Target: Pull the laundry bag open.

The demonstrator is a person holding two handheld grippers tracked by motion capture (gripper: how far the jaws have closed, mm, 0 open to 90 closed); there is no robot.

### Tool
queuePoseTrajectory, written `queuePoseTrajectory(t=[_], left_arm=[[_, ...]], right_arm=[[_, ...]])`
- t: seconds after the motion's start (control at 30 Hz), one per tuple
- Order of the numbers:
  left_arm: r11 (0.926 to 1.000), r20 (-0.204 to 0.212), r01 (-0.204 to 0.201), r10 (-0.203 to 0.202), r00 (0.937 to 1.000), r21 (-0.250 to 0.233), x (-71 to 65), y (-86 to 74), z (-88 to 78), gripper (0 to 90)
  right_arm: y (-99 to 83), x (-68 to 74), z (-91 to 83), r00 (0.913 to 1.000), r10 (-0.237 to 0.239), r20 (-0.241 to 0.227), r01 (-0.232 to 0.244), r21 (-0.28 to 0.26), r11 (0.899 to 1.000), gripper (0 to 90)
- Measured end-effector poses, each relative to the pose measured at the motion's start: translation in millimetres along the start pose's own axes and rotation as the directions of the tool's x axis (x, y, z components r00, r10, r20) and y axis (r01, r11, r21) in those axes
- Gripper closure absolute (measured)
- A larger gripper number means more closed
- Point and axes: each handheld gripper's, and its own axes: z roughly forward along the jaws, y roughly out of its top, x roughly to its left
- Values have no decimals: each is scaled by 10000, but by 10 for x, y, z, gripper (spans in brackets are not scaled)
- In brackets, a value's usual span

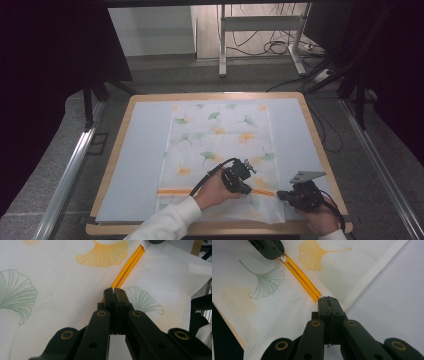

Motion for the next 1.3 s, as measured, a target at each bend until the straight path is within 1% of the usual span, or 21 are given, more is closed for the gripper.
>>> queuePoseTrajectory(t=[0.3, 0.8, 0.97, 1.3], left_arm=[[10000, -68, 26, -26, 10000, -16, 20, -43, -26, 900], [9996, -152, 259, -260, 9995, -81, 69, -125, -71, 900], [9995, -198, 310, -310, 9993, -25, 113, -173, -93, 900], [9988, -262, 474, -478, 9985, -153, 165, -273, -154, 900]], right_arm=[[-1, -3, 0, 10000, 4, -25, -4, -3, 10000, 895], [-1, -6, 0, 10000, 19, -49, -20, -3, 10000, 895], [-1, -7, 0, 10000, 21, -57, -21, -3, 10000, 895], [-1, -8, 0, 10000, 40, -63, -40, 0, 10000, 895]])
